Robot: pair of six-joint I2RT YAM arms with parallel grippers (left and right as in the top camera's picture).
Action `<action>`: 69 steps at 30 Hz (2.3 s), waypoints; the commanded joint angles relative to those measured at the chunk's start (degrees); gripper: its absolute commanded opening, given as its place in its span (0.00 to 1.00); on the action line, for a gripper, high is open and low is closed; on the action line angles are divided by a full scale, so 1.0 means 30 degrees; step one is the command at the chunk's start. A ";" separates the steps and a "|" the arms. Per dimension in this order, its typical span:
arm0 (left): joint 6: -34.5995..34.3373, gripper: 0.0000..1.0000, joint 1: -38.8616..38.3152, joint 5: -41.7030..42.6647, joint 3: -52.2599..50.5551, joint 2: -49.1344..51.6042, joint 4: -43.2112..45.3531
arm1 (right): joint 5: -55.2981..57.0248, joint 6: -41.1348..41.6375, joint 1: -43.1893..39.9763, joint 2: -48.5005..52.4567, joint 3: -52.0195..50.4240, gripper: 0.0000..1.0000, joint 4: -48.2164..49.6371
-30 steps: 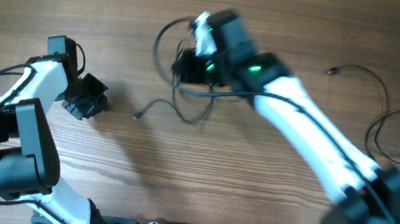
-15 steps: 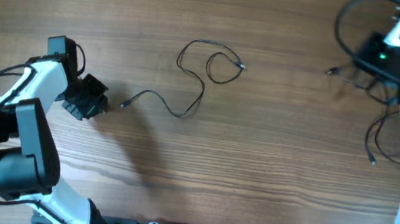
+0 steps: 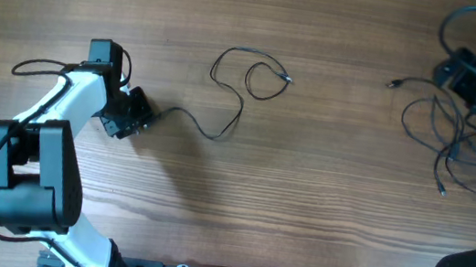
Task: Untangle cables
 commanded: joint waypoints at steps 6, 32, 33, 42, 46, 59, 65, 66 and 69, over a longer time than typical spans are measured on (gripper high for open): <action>0.2521 0.98 -0.0066 -0.0204 0.1632 -0.4306 -0.0685 | -0.1333 -0.1027 0.8320 0.1829 -0.0087 1.00 0.2790; -0.1654 1.00 -0.0073 -0.4663 0.1617 -0.4022 -0.2528 | 0.0321 0.1253 1.6874 1.1497 -0.0124 0.55 1.1322; -0.1654 1.00 -0.0073 -0.4663 0.1617 -0.4022 -0.2543 | 0.0437 0.1246 1.6874 1.1599 -0.0124 0.55 1.1380; -0.1654 1.00 -0.0073 -0.4466 0.1617 -0.4022 -0.2754 | 0.1756 0.1217 1.6874 1.1642 -0.0299 0.52 1.0477; -0.1654 1.00 -0.0073 -0.4371 0.1617 -0.4022 -0.2812 | 0.1005 0.1290 1.6874 1.1642 -0.0299 0.08 0.9158; -0.1647 1.00 -0.0073 -0.4379 0.1617 -0.4022 -0.2805 | -0.2047 0.1341 1.1307 0.2229 0.4357 0.04 0.6455; -0.1647 1.00 -0.0073 -0.4379 0.1617 -0.4022 -0.2812 | -0.1217 0.1188 0.6309 0.0022 0.4357 0.04 0.5238; -0.1647 1.00 -0.0073 -0.4379 0.1617 -0.4022 -0.2820 | -0.1217 0.1202 0.5115 -0.0219 0.4357 0.04 0.5238; -0.1647 1.00 -0.0073 -0.4379 0.1617 -0.4022 -0.2812 | -0.1202 0.1209 0.2011 -0.0590 0.4357 0.04 0.4663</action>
